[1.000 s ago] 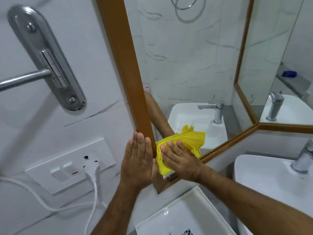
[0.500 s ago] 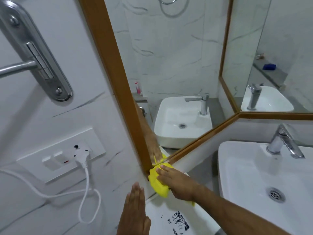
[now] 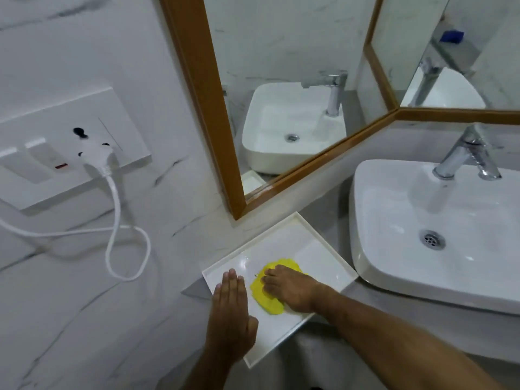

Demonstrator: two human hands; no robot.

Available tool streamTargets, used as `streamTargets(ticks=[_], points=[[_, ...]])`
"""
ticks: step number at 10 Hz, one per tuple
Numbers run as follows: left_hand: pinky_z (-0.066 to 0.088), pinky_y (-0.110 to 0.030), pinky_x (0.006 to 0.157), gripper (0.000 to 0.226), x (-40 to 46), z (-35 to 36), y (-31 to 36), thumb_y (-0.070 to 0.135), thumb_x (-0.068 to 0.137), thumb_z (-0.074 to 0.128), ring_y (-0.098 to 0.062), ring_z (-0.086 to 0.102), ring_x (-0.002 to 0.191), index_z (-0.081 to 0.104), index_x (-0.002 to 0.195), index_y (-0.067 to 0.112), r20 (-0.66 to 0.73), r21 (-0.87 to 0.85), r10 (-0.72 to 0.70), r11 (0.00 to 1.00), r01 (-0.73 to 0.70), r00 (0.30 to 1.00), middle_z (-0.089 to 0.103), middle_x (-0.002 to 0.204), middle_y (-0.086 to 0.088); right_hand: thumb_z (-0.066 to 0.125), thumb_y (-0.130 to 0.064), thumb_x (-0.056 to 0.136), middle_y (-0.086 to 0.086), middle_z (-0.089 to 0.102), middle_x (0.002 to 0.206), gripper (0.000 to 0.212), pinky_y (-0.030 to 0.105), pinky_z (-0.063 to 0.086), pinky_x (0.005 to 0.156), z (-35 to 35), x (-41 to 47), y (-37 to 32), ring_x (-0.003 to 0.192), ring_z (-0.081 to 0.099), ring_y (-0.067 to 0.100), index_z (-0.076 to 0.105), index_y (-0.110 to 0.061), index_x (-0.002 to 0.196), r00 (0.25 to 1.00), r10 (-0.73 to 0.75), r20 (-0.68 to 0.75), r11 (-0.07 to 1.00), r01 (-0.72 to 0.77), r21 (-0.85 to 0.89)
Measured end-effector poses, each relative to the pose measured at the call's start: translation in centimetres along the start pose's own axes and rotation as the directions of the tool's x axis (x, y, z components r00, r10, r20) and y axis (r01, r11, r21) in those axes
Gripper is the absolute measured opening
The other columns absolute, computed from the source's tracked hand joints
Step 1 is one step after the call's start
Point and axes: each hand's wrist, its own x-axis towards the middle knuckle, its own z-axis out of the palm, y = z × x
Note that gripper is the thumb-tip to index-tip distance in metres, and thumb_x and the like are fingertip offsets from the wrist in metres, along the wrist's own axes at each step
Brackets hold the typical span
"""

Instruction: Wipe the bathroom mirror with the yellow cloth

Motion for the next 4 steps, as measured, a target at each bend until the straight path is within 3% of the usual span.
streamTargets(ticks=[1, 2, 3, 4], points=[[0.019, -0.051, 0.116, 0.086, -0.5, 1.4, 0.0, 0.027, 0.063, 0.047, -0.047, 0.033, 0.141, 0.042, 0.140, -0.012, 0.046, 0.012, 0.014, 1.000, -0.015, 0.999, 0.035, 0.151, -0.033, 0.061, -0.011, 0.090, 0.011, 0.041, 0.158, 0.053, 0.057, 0.027, 0.120, 3.2, -1.2, -1.6, 0.148, 0.031, 0.039, 0.051, -0.016, 0.142, 0.957, 0.178, 0.228, 0.981, -0.192, 0.041], [0.030, -0.055, 0.115, 0.086, -0.3, 2.1, 0.2, 0.028, 0.062, 0.045, -0.047, 0.037, 0.140, 0.044, 0.139, -0.011, 0.055, 0.007, 0.012, 1.000, -0.013, 0.998, 0.037, 0.150, -0.033, 0.056, -0.023, 0.093, 0.005, -0.002, 0.169, 0.079, 0.061, -0.004, 0.123, 3.7, -1.6, -1.1, 0.154, -0.010, 0.036, 0.013, -0.028, 0.159, 0.868, 0.290, 0.403, 0.944, -0.329, 0.028], [0.025, -0.054, 0.114, 0.086, 0.4, -0.8, 0.7, 0.028, 0.064, 0.044, -0.047, 0.032, 0.142, 0.042, 0.140, -0.012, 0.042, -0.015, 0.025, 1.000, -0.024, 0.999, 0.034, 0.151, -0.033, 0.061, -0.048, 0.087, 0.010, -0.007, 0.169, 0.095, 0.057, -0.002, 0.124, 0.3, -1.9, -0.6, 0.154, -0.010, 0.031, 0.006, -0.023, 0.160, 0.853, 0.352, 0.386, 0.916, -0.398, 0.045], [0.018, -0.055, 0.116, 0.085, 1.4, -0.5, 0.9, 0.029, 0.071, 0.045, -0.047, 0.022, 0.146, 0.035, 0.144, -0.011, -0.030, 0.000, 0.019, 1.000, -0.019, 0.999, 0.026, 0.155, -0.033, 0.056, -0.047, 0.089, 0.014, 0.008, 0.168, 0.089, 0.047, 0.000, 0.125, 0.8, -2.7, -1.3, 0.156, 0.001, 0.030, 0.015, -0.010, 0.158, 0.845, 0.438, 0.306, 0.842, -0.505, 0.190]])
